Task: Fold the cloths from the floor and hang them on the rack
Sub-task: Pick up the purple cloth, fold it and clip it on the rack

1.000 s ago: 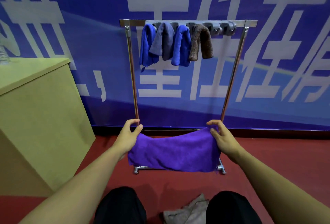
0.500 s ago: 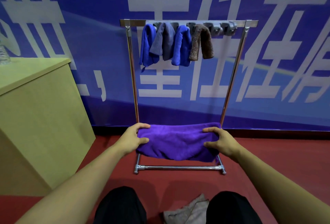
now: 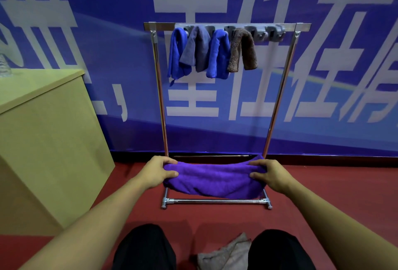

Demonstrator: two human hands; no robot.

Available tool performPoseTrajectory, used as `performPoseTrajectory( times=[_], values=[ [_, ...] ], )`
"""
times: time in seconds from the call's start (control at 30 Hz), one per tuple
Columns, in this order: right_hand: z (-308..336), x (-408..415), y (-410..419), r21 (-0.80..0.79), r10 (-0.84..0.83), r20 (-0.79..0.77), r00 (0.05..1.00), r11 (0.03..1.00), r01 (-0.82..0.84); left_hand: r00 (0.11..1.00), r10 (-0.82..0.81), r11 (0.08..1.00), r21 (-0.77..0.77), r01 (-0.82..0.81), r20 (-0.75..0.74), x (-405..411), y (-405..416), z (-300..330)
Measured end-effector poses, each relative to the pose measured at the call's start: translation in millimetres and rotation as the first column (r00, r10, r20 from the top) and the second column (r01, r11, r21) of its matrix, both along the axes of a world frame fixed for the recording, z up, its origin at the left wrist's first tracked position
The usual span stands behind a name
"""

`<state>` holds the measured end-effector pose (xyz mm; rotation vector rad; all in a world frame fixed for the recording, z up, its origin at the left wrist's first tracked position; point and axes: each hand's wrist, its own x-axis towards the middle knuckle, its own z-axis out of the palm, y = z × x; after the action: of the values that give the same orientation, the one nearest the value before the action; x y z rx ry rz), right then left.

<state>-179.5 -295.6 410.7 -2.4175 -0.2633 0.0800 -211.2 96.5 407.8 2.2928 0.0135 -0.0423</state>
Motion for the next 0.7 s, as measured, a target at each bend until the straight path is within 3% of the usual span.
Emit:
performPoseTrajectory(
  times=[0.1,0.27,0.43,0.57,0.7],
  values=[
    [-2.2,1.9,0.6,-0.05,0.013,0.012,1.0,0.999,-0.012,0.998,0.04,0.994,0.104,-0.045,0.044,0.6,-0.7,1.8],
    [-5.1,1.9,0.1,-0.048,0.03,0.022,0.999,0.998,-0.029,0.991,0.102,0.986,0.125,-0.112,0.087,-0.1,-0.3,5.9],
    [-3.0,1.6,-4.2,-0.06,0.092,0.039,0.995,0.994,-0.089,0.998,0.04,0.995,0.086,-0.045,0.058,-1.8,7.3,7.8],
    [-5.8,-0.6,-3.6,-0.086,0.058,0.116,0.992,0.995,-0.048,0.99,0.013,1.0,0.009,-0.015,0.138,-2.9,4.7,13.6],
    [3.0,-10.4,7.1,0.032,0.108,0.178,0.978,0.993,-0.116,0.981,0.059,0.996,-0.078,-0.045,0.185,-3.2,-1.4,17.2]
  ],
)
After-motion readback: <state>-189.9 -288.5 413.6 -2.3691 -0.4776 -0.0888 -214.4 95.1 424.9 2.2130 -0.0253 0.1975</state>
